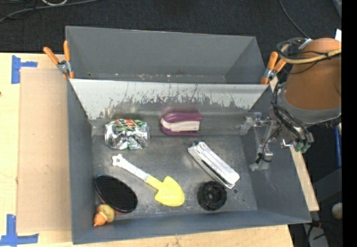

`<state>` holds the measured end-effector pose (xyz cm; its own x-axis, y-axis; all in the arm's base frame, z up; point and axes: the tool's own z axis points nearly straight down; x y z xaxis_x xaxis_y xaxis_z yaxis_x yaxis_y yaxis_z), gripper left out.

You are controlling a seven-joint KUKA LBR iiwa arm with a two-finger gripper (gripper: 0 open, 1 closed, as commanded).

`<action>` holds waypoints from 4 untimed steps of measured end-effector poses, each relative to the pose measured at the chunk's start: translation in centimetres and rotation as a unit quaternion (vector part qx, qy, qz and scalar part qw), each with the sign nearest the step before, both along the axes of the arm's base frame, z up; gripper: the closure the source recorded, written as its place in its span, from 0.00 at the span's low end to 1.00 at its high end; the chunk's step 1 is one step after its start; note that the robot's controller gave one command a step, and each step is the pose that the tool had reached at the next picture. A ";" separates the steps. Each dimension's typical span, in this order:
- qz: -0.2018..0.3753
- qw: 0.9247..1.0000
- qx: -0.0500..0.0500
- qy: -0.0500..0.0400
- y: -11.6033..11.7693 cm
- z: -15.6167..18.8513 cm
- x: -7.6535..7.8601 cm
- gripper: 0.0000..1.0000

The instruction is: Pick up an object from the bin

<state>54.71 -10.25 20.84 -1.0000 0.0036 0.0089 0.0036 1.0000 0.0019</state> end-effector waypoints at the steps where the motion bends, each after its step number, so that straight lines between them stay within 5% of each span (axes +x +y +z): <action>1: 0.002 1.000 -0.001 -0.004 0.1 0.5 0.2 0.00; 2: -0.047 0.999 0.000 -0.005 3.0 -9.3 1.9 0.00; 3: -0.046 0.999 -0.001 -0.007 4.2 -9.1 2.1 0.00; 4: -0.102 0.995 -0.001 0.004 7.0 -11.1 1.6 0.00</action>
Offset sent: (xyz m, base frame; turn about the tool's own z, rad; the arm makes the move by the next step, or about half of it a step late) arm 0.0248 0.0440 -0.1384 0.1334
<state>56.31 -3.24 9.78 -0.9784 0.2059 0.0162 0.2059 0.9786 -0.0004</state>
